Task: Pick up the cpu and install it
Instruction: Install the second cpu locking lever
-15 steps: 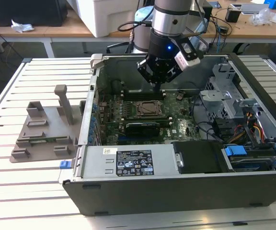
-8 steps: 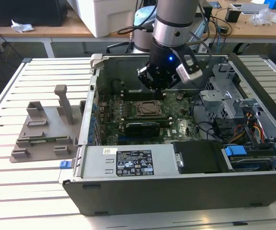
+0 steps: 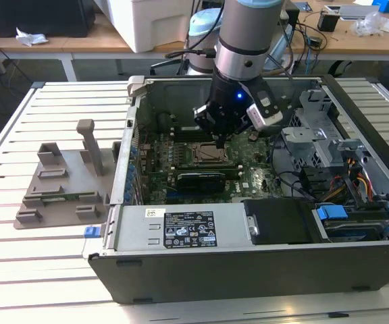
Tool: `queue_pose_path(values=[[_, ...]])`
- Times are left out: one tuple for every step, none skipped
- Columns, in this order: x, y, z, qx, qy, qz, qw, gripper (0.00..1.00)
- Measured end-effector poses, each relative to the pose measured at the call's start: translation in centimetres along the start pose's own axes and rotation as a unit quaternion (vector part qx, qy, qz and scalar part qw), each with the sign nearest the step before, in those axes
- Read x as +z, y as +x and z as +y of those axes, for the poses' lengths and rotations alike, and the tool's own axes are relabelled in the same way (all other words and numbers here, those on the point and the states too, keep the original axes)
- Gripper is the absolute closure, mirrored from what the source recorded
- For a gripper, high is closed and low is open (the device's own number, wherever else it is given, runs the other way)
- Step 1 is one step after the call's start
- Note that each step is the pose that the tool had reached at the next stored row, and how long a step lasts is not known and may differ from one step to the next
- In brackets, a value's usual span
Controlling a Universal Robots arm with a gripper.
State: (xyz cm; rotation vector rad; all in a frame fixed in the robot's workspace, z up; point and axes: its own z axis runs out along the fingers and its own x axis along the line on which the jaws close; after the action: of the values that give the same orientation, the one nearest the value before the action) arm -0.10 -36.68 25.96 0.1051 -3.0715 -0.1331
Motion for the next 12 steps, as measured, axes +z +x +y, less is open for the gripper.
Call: queue_pose_path(values=[[0.27, 0.01, -0.11, 0.0, 0.0, 0.0, 1.0, 0.89], [0.59, 0.1, -0.44, 0.0, 0.0, 0.0, 1.0, 0.89], [0.91, 0.19, -0.77, 0.0, 0.0, 0.0, 1.0, 0.89], [1.3, 0.39, -0.9, 0.0, -0.0001, -0.0001, 1.0, 0.89], [1.82, 0.78, -0.92, 0.0, 0.0, 0.0, 1.0, 0.89], [2.42, 1.24, -0.94, 0.0, 0.0, 0.0, 1.0, 0.89], [2.85, 1.56, -0.95, 0.0, 0.0, 0.0, 1.0, 0.89], [3.24, 1.79, -0.97, 0.0, 0.0001, 0.0, 1.0, 0.89], [3.42, 1.87, -0.98, 0.0, 0.0, 0.0, 1.0, 0.89], [3.61, 1.93, -0.99, 0.0, 0.0, 0.0, 1.0, 0.89], [3.88, 2.05, -1.01, 0.0, 0.0, -0.0001, 1.0, 0.89], [4.03, 2.11, -1.03, 0.0, 0.0, 0.0, 1.0, 0.89]])
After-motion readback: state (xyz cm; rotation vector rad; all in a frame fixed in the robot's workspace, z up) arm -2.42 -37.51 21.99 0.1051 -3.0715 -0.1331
